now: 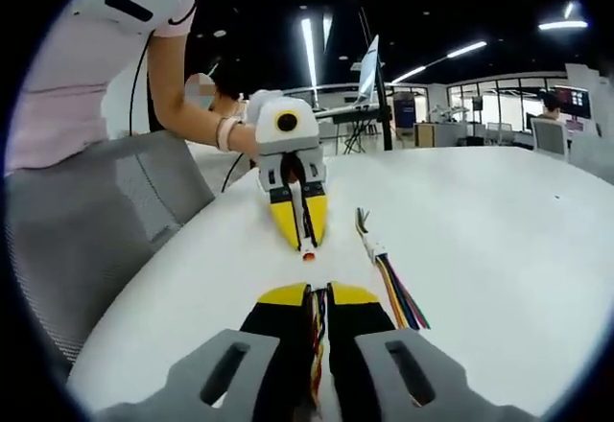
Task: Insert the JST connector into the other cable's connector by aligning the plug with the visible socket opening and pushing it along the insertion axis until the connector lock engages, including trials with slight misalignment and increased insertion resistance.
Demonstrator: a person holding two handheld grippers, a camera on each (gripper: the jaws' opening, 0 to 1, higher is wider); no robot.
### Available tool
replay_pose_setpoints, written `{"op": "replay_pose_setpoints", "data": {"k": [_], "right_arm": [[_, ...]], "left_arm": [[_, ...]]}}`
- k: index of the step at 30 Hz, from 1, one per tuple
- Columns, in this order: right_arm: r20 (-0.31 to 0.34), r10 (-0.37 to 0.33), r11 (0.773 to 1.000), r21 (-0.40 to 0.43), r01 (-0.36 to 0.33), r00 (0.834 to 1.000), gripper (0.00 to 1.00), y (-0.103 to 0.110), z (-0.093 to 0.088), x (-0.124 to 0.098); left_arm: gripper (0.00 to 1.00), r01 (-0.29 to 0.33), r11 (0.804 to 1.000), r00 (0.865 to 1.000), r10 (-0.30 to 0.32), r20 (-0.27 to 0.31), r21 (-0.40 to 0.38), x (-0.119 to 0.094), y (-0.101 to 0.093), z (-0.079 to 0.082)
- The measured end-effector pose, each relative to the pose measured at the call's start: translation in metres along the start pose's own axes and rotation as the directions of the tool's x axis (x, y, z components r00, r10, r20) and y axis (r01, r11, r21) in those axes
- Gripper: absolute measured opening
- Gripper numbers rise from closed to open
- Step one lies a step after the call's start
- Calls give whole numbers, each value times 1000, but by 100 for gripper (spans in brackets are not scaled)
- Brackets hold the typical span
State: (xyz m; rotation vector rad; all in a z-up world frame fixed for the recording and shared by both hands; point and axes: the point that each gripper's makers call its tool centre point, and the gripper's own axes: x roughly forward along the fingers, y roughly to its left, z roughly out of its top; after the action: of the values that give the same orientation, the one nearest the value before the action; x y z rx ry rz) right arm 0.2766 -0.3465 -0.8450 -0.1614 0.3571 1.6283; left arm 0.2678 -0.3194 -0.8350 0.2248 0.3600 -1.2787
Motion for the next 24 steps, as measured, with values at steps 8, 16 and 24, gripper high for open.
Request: {"op": "replay_pose_setpoints", "data": {"k": [8,16,24], "right_arm": [[-16,-30,999,26,30,999,3,-4,2,0],[-17,-39,998,44,40,999,3,-3,17,-3],[-22,-53,997,58,54,998,3,1,27,1]], "left_arm": [[0,-7,1000,1000,7,-10,-25,-1,5,1],[0,0,997,1000,-1,-11,-73,-7,8,7],[0,-2,995,1000,2,-7,-104,-11,10,10]]}}
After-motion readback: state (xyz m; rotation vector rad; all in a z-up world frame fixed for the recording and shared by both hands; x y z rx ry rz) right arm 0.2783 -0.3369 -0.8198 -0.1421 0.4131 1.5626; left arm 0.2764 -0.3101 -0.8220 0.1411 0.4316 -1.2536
